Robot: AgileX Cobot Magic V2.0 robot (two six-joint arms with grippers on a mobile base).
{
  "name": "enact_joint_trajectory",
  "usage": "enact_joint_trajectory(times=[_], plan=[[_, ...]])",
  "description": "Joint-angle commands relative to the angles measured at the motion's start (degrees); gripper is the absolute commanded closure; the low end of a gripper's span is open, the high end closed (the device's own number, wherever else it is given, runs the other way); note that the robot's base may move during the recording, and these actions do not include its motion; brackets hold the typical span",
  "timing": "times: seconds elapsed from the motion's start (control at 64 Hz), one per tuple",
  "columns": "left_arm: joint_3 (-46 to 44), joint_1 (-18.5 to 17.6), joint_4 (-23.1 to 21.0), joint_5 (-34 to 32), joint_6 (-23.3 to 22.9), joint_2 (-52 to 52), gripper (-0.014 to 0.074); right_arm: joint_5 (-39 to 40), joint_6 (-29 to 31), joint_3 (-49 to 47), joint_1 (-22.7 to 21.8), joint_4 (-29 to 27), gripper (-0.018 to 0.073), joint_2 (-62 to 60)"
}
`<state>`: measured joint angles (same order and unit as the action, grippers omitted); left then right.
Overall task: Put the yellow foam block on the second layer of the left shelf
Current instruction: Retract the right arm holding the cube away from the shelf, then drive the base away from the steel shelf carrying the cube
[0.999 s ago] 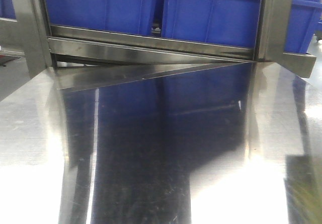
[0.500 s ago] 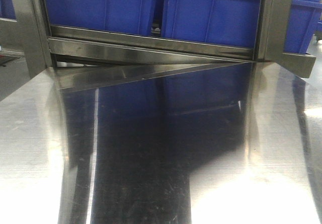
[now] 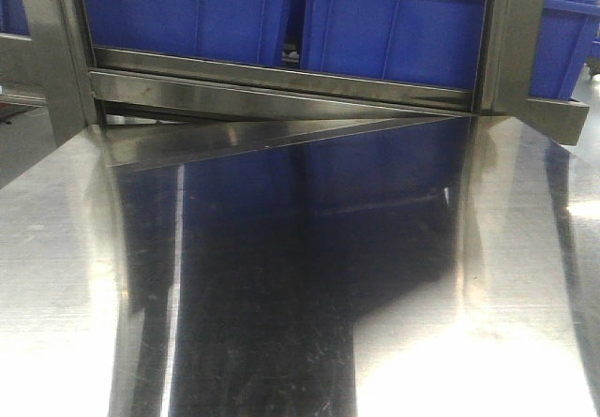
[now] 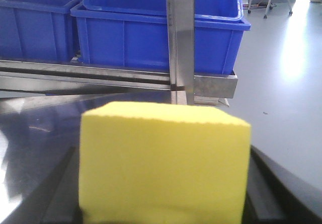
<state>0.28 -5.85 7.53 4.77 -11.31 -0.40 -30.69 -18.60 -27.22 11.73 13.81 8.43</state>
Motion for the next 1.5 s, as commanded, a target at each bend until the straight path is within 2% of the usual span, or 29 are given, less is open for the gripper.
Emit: enact_joint_trajectory(times=[0.0,1.483], plan=[[1.48,-0.18,-0.42,-4.77,-0.22,0.21,0.0460,4.77,0.55,-1.51,-0.43,1.48,0.0204,0.65],[1.48,-0.18,-0.42,-4.77,-0.22,0.21,0.0460,4.68,0.55,-1.51,-0.43,1.48,0.0204,0.69]])
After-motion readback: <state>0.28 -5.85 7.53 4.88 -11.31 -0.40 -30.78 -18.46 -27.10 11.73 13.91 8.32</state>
